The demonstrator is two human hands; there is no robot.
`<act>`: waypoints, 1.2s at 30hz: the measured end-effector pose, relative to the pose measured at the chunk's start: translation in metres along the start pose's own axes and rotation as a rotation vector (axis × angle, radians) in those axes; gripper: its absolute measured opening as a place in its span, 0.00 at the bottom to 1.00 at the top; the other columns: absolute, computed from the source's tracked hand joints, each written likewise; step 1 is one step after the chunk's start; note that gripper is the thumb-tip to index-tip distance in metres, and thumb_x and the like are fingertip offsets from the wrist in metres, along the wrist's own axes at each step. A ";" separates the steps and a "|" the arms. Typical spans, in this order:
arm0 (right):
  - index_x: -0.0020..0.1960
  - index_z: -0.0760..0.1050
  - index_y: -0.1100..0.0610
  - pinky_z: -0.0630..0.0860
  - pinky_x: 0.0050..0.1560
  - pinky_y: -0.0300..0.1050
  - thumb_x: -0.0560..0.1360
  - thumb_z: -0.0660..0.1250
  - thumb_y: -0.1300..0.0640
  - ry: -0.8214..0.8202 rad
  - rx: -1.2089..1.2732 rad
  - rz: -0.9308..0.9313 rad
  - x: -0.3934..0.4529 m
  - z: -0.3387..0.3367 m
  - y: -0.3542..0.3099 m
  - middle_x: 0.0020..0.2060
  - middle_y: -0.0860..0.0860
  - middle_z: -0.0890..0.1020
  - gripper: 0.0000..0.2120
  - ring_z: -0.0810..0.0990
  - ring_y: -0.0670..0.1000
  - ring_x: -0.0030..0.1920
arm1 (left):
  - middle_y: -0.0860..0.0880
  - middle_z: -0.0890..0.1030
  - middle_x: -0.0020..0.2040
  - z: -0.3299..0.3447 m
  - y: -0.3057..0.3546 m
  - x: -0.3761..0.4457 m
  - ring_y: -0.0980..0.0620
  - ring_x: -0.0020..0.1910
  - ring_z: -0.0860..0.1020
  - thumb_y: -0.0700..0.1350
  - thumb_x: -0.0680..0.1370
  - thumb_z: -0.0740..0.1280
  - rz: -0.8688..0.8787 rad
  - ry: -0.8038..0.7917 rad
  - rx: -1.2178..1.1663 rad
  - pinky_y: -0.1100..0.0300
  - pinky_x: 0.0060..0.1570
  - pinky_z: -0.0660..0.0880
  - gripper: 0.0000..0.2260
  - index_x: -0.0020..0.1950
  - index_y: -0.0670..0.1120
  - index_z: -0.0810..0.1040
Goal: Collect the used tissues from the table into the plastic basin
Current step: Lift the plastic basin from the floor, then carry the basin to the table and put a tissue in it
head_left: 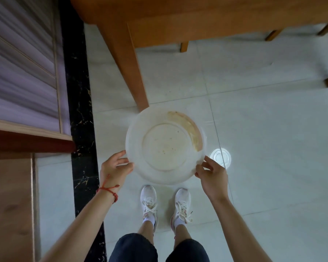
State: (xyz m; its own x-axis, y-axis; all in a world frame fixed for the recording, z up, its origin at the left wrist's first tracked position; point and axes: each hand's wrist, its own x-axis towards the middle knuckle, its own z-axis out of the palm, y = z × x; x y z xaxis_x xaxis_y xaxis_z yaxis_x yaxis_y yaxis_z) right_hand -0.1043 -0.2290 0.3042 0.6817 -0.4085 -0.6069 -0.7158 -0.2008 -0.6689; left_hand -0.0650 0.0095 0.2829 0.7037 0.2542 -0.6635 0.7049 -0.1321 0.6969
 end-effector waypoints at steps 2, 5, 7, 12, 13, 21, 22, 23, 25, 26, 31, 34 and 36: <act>0.53 0.79 0.50 0.70 0.31 0.25 0.71 0.63 0.63 -0.008 0.006 -0.012 -0.021 -0.010 -0.020 0.43 0.47 0.84 0.14 0.83 0.55 0.41 | 0.40 0.80 0.50 -0.014 0.016 -0.022 0.47 0.46 0.79 0.34 0.69 0.69 0.017 -0.005 -0.008 0.57 0.47 0.77 0.22 0.63 0.42 0.74; 0.53 0.79 0.50 0.70 0.30 0.24 0.71 0.62 0.63 -0.016 0.001 -0.037 -0.051 -0.023 -0.048 0.44 0.48 0.84 0.15 0.83 0.56 0.41 | 0.41 0.81 0.50 -0.035 0.036 -0.053 0.46 0.48 0.80 0.35 0.69 0.71 0.039 -0.009 -0.028 0.58 0.46 0.77 0.23 0.63 0.42 0.74; 0.52 0.80 0.50 0.70 0.29 0.24 0.71 0.62 0.63 -0.026 0.002 -0.051 -0.069 -0.030 -0.065 0.44 0.48 0.84 0.15 0.83 0.56 0.41 | 0.41 0.81 0.50 -0.048 0.047 -0.070 0.46 0.49 0.80 0.35 0.68 0.71 0.040 -0.005 -0.054 0.56 0.49 0.77 0.23 0.63 0.42 0.74; 0.49 0.80 0.48 0.73 0.32 0.28 0.71 0.63 0.64 -0.049 0.011 -0.070 -0.109 -0.042 -0.100 0.36 0.41 0.83 0.14 0.83 0.56 0.41 | 0.42 0.80 0.49 -0.077 0.071 -0.107 0.42 0.52 0.80 0.35 0.70 0.70 0.059 -0.003 -0.139 0.63 0.43 0.80 0.22 0.64 0.42 0.73; 0.46 0.81 0.46 0.74 0.34 0.29 0.71 0.63 0.64 -0.046 0.014 -0.071 -0.117 -0.045 -0.107 0.32 0.41 0.83 0.15 0.84 0.56 0.41 | 0.41 0.80 0.49 -0.082 0.077 -0.114 0.42 0.52 0.80 0.35 0.71 0.69 0.072 -0.004 -0.147 0.67 0.40 0.80 0.21 0.63 0.41 0.73; 0.31 0.77 0.40 0.80 0.50 0.58 0.68 0.65 0.65 0.001 0.072 -0.082 -0.161 -0.071 -0.146 0.35 0.52 0.84 0.19 0.84 0.59 0.41 | 0.42 0.81 0.44 -0.101 0.109 -0.156 0.47 0.43 0.81 0.37 0.72 0.69 0.102 -0.015 -0.213 0.68 0.38 0.80 0.18 0.61 0.40 0.74; 0.31 0.78 0.40 0.80 0.51 0.60 0.67 0.65 0.65 0.006 0.082 -0.084 -0.165 -0.074 -0.149 0.35 0.53 0.84 0.19 0.84 0.59 0.41 | 0.43 0.81 0.44 -0.101 0.112 -0.159 0.48 0.43 0.81 0.38 0.72 0.69 0.097 -0.017 -0.206 0.68 0.37 0.80 0.18 0.61 0.40 0.74; 0.30 0.78 0.40 0.79 0.51 0.61 0.67 0.65 0.65 0.015 0.092 -0.087 -0.168 -0.077 -0.152 0.36 0.53 0.85 0.19 0.84 0.59 0.41 | 0.43 0.81 0.44 -0.102 0.115 -0.161 0.48 0.43 0.81 0.38 0.72 0.69 0.092 -0.022 -0.196 0.68 0.37 0.80 0.17 0.61 0.40 0.74; 0.33 0.79 0.40 0.81 0.50 0.58 0.67 0.65 0.65 0.031 0.114 -0.087 -0.174 -0.083 -0.157 0.37 0.53 0.85 0.19 0.84 0.58 0.41 | 0.41 0.82 0.46 -0.103 0.120 -0.163 0.48 0.44 0.81 0.40 0.72 0.70 0.079 -0.028 -0.180 0.69 0.35 0.80 0.18 0.60 0.40 0.75; 0.37 0.80 0.41 0.81 0.50 0.56 0.67 0.65 0.66 0.030 0.130 -0.083 -0.177 -0.086 -0.159 0.38 0.53 0.85 0.18 0.84 0.57 0.42 | 0.40 0.82 0.48 -0.104 0.122 -0.164 0.48 0.44 0.82 0.40 0.72 0.70 0.077 -0.027 -0.175 0.69 0.35 0.80 0.17 0.60 0.40 0.76; 0.56 0.80 0.55 0.82 0.48 0.51 0.68 0.66 0.64 0.047 0.157 -0.048 -0.181 -0.098 -0.165 0.42 0.53 0.85 0.18 0.84 0.52 0.41 | 0.42 0.81 0.46 -0.102 0.139 -0.172 0.47 0.46 0.81 0.37 0.72 0.69 0.106 -0.066 -0.186 0.66 0.36 0.80 0.10 0.53 0.42 0.79; 0.56 0.80 0.54 0.82 0.49 0.53 0.68 0.66 0.64 0.058 0.149 -0.046 -0.185 -0.103 -0.168 0.41 0.52 0.86 0.17 0.84 0.51 0.39 | 0.42 0.82 0.45 -0.100 0.145 -0.170 0.46 0.45 0.81 0.36 0.72 0.69 0.095 -0.090 -0.188 0.65 0.35 0.81 0.07 0.48 0.44 0.79; 0.47 0.82 0.46 0.81 0.49 0.56 0.68 0.66 0.64 0.058 0.133 -0.063 -0.188 -0.105 -0.173 0.36 0.49 0.86 0.16 0.84 0.54 0.39 | 0.41 0.82 0.46 -0.099 0.149 -0.166 0.45 0.45 0.82 0.36 0.71 0.69 0.075 -0.087 -0.182 0.64 0.35 0.81 0.07 0.48 0.41 0.79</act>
State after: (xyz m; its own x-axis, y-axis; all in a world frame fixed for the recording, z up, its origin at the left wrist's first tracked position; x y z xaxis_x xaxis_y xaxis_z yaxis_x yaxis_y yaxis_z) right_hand -0.1244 -0.2108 0.5791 0.7118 -0.4503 -0.5391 -0.6432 -0.1096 -0.7578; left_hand -0.0855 0.0421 0.5242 0.7644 0.1651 -0.6232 0.6277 0.0297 0.7779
